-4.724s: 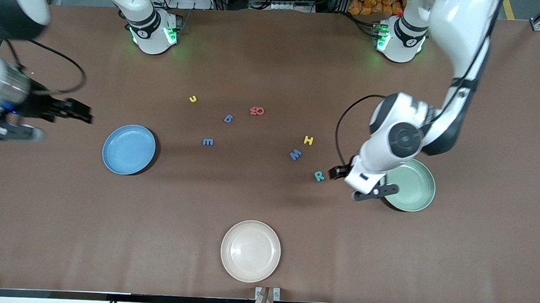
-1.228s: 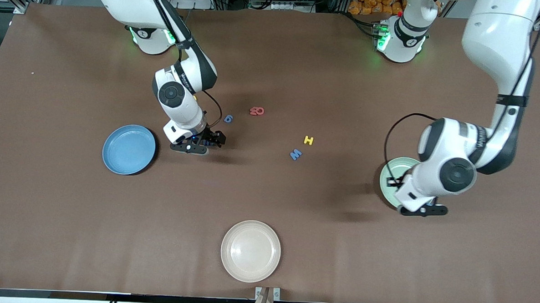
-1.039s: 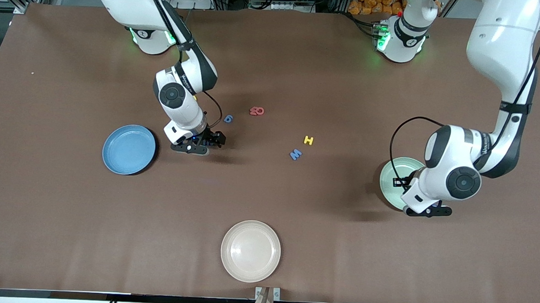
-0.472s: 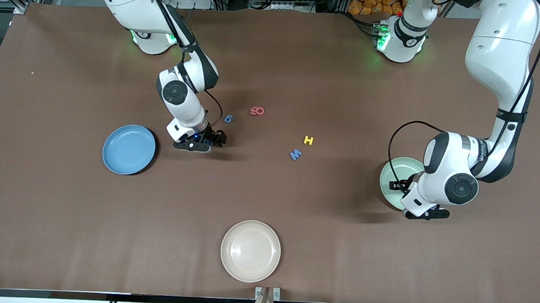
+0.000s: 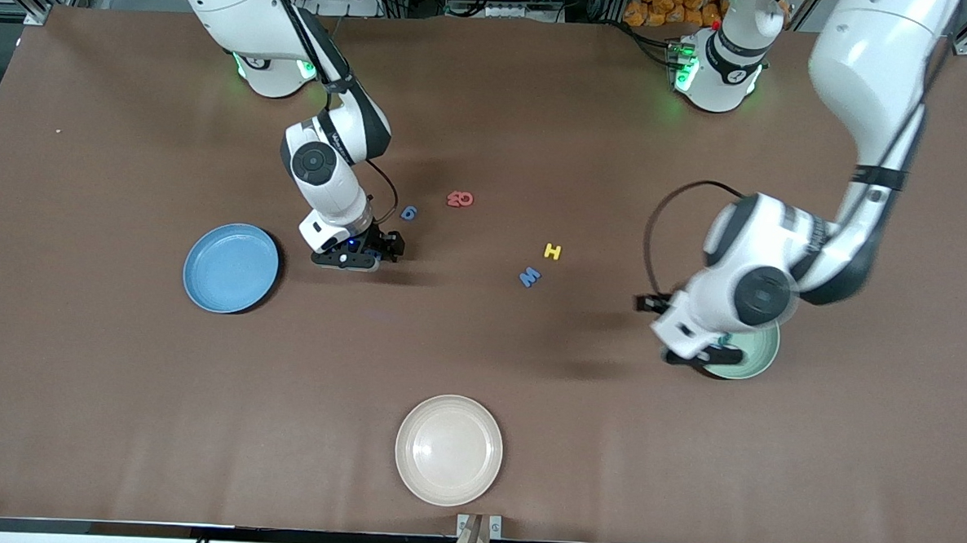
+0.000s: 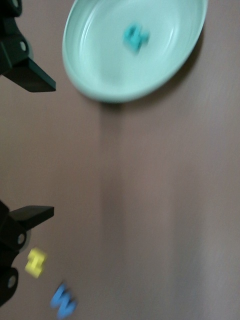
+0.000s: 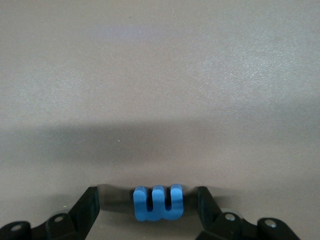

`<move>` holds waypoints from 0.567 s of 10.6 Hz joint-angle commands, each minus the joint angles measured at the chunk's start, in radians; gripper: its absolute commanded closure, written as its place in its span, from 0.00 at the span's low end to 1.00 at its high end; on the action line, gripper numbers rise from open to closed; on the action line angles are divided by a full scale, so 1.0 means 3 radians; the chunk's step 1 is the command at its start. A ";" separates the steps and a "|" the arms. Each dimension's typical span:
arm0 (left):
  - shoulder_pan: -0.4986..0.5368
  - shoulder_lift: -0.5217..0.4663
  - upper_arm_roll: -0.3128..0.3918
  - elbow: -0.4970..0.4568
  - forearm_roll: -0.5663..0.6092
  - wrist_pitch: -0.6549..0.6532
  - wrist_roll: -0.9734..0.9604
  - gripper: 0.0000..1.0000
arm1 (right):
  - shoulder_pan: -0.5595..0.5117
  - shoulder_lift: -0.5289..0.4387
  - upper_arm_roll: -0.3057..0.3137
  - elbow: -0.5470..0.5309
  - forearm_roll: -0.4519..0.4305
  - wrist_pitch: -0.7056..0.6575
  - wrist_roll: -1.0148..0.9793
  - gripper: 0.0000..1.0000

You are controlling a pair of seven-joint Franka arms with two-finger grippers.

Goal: Sort upper and lower case letters into plates
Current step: 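Drop the R in the green plate while the right gripper grasps the m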

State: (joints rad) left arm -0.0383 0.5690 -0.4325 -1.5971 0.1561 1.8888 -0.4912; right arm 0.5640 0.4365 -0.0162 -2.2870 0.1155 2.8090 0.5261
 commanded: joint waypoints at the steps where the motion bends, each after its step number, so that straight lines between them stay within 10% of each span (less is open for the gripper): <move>1: -0.0310 0.0005 -0.0057 -0.0045 0.0123 0.0024 -0.0172 0.00 | 0.0033 -0.0033 -0.0018 -0.0047 0.0004 -0.0011 -0.0020 0.27; 6: -0.0772 0.0077 -0.0057 -0.0397 0.0334 0.0499 -0.0668 0.00 | 0.0063 -0.0033 -0.0038 -0.0021 -0.0062 -0.0129 -0.0020 0.40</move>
State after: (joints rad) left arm -0.2527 0.6026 -0.4509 -1.6711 0.2250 1.9948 -0.6504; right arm 0.5662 0.4305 -0.0182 -2.2837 0.1123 2.7858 0.5225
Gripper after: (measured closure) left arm 0.000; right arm 0.357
